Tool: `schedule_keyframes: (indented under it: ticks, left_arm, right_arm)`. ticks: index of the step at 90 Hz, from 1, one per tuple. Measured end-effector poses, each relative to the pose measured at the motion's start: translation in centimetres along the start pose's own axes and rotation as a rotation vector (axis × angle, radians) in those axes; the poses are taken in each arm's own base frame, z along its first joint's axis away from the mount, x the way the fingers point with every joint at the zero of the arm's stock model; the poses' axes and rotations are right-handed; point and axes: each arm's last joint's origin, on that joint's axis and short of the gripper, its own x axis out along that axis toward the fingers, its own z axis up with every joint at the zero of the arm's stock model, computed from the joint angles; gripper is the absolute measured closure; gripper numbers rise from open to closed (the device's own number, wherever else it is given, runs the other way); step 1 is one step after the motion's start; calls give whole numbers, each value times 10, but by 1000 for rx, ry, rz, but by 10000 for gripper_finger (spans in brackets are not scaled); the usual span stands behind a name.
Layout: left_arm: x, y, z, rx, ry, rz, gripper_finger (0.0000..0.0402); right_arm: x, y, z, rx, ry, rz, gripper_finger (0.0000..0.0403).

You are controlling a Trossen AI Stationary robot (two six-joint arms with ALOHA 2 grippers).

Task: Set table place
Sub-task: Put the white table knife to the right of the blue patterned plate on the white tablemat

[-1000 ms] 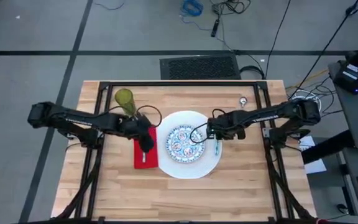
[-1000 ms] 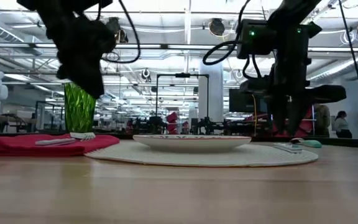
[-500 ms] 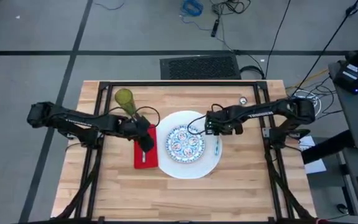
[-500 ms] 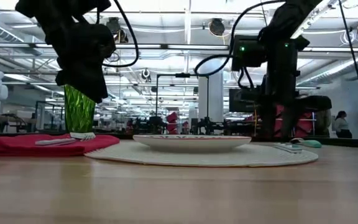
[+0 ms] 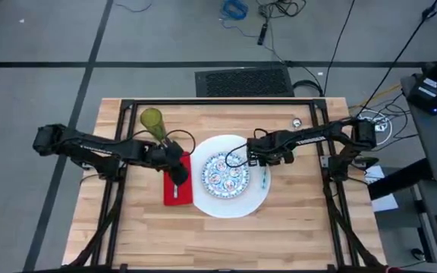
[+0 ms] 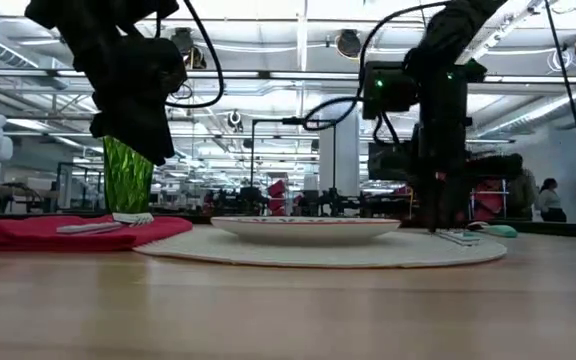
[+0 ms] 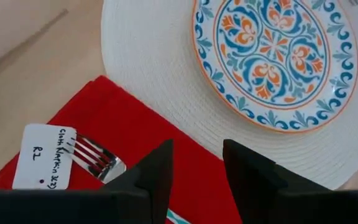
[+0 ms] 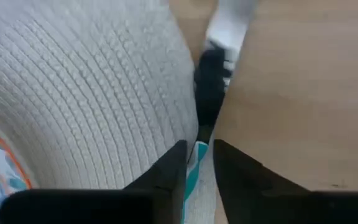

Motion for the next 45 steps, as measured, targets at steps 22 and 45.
schedule_keyframes:
  ticks: [22, 45]
  left_arm:
    - [0, 0, 0, 1, 0, 1, 277]
    - [0, 0, 0, 1, -2, 4, 277]
  right_arm:
    - [-4, 4, 2, -14, -2, 20, 399]
    - [-4, 4, 2, 37, -2, 13, 398]
